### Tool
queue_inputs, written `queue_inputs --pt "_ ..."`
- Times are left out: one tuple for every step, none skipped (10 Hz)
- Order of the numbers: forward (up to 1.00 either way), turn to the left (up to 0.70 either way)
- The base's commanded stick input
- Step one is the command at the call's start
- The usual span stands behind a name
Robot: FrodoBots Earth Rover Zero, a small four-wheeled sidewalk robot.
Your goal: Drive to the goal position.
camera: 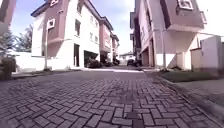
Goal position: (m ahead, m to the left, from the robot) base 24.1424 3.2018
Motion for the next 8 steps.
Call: queue_inputs --pt "0.69 0.03" --pt "0.69 0.03" --pt "0.69 0.03" --pt "0.69 0.03" --pt "0.69 0.03" --pt "0.69 0.03" --pt "0.69 0.03" --pt "0.69 0.03"
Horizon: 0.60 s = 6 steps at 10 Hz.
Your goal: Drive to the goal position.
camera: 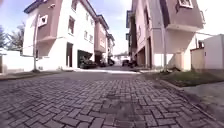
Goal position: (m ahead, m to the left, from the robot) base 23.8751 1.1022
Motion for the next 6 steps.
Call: queue_inputs --pt "0.69 0.03" --pt "0.69 0.03" --pt "0.69 0.03" --pt "0.69 0.03" --pt "0.69 0.03" --pt "0.69 0.03"
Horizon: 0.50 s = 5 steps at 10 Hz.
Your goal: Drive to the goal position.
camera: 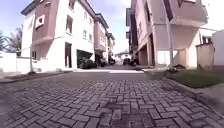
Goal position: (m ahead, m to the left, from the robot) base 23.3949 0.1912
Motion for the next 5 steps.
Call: queue_inputs --pt "0.69 0.03" --pt "0.69 0.03" --pt "0.69 0.03" --pt "0.69 0.03" --pt "0.69 0.03"
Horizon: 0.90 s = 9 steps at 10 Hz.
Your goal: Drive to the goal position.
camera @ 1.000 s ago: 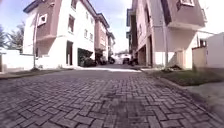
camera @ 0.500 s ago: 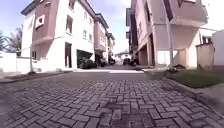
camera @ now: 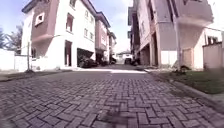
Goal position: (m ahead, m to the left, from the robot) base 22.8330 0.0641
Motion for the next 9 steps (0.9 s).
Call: queue_inputs --pt "0.69 0.03" --pt "0.69 0.03" --pt "0.69 0.03" --pt "0.69 0.03" --pt "0.69 0.03" --pt "0.69 0.03" --pt "0.69 0.03" --pt "0.69 0.03" --pt "0.69 0.03"
